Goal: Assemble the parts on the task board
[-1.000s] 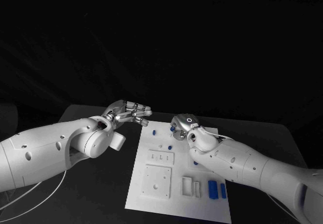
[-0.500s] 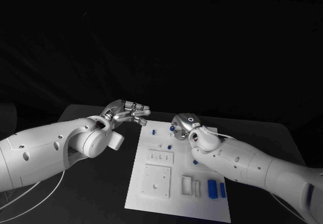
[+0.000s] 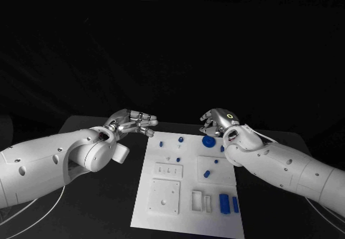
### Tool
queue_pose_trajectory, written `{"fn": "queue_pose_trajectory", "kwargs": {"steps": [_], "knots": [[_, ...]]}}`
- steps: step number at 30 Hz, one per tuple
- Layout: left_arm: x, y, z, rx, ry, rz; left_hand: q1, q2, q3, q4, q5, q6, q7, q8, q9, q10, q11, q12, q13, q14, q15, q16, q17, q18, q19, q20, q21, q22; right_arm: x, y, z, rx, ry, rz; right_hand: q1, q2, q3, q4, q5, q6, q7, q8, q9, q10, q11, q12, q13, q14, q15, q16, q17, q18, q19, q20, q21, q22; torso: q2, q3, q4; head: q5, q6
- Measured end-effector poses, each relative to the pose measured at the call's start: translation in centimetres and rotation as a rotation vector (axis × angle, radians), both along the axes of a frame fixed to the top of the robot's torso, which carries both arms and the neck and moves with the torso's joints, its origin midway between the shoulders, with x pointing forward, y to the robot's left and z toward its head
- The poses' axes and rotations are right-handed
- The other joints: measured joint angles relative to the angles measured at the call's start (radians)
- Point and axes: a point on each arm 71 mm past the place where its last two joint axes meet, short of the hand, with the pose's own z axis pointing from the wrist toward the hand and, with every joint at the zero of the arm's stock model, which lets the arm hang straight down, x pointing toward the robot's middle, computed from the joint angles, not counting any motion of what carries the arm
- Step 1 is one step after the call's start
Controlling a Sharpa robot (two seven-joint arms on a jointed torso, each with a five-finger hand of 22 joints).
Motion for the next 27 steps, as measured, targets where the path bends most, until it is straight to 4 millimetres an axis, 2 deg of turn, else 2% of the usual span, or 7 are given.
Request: {"fn": "queue_pose_trajectory", "kwargs": {"steps": [2,3,4,7,10,17,27], "knots": [[0.0,0.0,0.0,0.0,0.0,0.001,0.0,0.0,0.0,0.0,0.0,0.0,0.0,0.0,0.0,0.0,0.0,0.0,0.0,0.0,0.0,0.0,0.0,0.0,0.0,0.0,0.0,0.0,0.0,-0.5,0.1,0.004,0.015,-0.005,0.027,0.015,-0.087,0.006,0.012,-0.008,0.002,0.0,0.001,-0.005,-0.006,0.121,0.142,0.005,-0.008,0.002,0.014,-0.021,0.0,-0.011,0.03,0.016,0.0,0.0011,-0.0031,0.002,0.0],[0.0,0.0,0.0,0.0,0.0,0.001,0.0,0.0,0.0,0.0,0.0,0.0,0.0,0.0,0.0,0.0,0.0,0.0,0.0,0.0,0.0,0.0,0.0,0.0,0.0,0.0,0.0,0.0,0.0,-0.8,0.0,0.002,0.028,-0.005,0.045,0.022,-0.122,0.007,0.014,-0.008,0.002,0.0,0.001,-0.062,-0.011,0.261,0.305,0.003,-0.01,0.013,0.032,-0.028,0.002,-0.013,0.061,0.032,0.0,0.0019,-0.0045,0.003,0.001],[0.0,0.0,0.0,0.0,0.0,0.001,0.0,0.0,0.0,0.0,0.0,0.0,0.0,0.0,0.0,0.0,0.0,0.0,0.0,0.0,0.0,0.0,0.0,0.0,0.0,0.0,0.0,0.0,0.0,-0.8,0.0,0.001,0.035,-0.005,0.046,0.023,-0.128,0.008,0.015,-0.012,0.001,0.0,0.001,-0.079,-0.011,0.3,0.351,0.003,-0.01,0.017,0.037,-0.028,0.002,-0.013,0.071,0.038,0.0,0.0019,-0.0051,0.003,0.001],[0.1,0.0,0.0,0.001,0.0,0.001,0.0,0.0,0.0,0.0,0.0,0.0,0.0,0.0,0.0,0.0,0.0,0.0,0.0,0.0,0.0,0.0,0.0,0.0,-0.004,-0.004,0.0,-0.001,0.1,-1.2,-0.3,-0.008,0.07,-0.004,0.044,0.027,-0.143,0.016,0.027,-0.021,0.001,0.0,0.007,-0.228,-0.008,0.6,0.706,-0.017,-0.009,0.081,0.133,-0.028,0.0,-0.014,0.172,0.096,0.001,0.0037,-0.007,0.004,0.002],[0.1,0.1,0.0,0.001,0.0,0.002,0.0,0.0,0.0,0.0,0.0,0.0,0.0,0.0,0.0,0.0,0.0,0.0,0.0,0.0,0.0,0.0,0.0,0.0,-0.004,-0.004,0.0,-0.001,0.3,-1.5,-0.8,-0.023,0.108,-0.006,0.025,0.024,-0.137,0.01,0.039,-0.017,0.005,0.0,0.009,-0.239,-0.006,0.725,0.874,-0.024,-0.004,0.128,0.248,-0.028,0.002,-0.012,0.264,0.142,0.002,0.0039,-0.0065,0.002,0.002],[0.2,0.1,0.0,0.002,0.0,0.003,0.0,0.0,0.0,0.0,0.0,0.0,0.0,0.0,0.0,0.0,0.0,0.0,0.0,0.0,0.0,0.0,0.0,0.0,-0.004,-0.004,0.0,-0.001,0.4,-1.5,-1.8,-0.053,0.175,0.0,0.012,0.019,-0.139,0.021,0.039,-0.019,0.005,0.0,0.009,-0.174,0.001,0.908,1.064,-0.013,0.006,0.255,0.47,-0.028,0.004,-0.003,0.419,0.146,0.002,0.0032,-0.0032,0.0,-0.002],[0.3,0.1,-0.1,0.002,0.0,0.002,0.0,0.0,0.0,0.0,0.0,0.0,0.0,0.0,0.0,0.0,0.0,0.0,0.0,0.0,0.0,0.0,0.0,0.0,-0.004,-0.004,0.0,-0.002,0.5,-2.0,-3.1,-0.097,0.233,-0.019,0.007,0.013,-0.127,0.051,0.023,-0.031,0.01,0.0,0.009,-0.162,0.003,0.941,1.107,-0.006,0.007,0.268,0.534,-0.028,0.0,0.001,0.494,0.146,0.002,0.0008,-0.0018,-0.005,-0.005]]}}
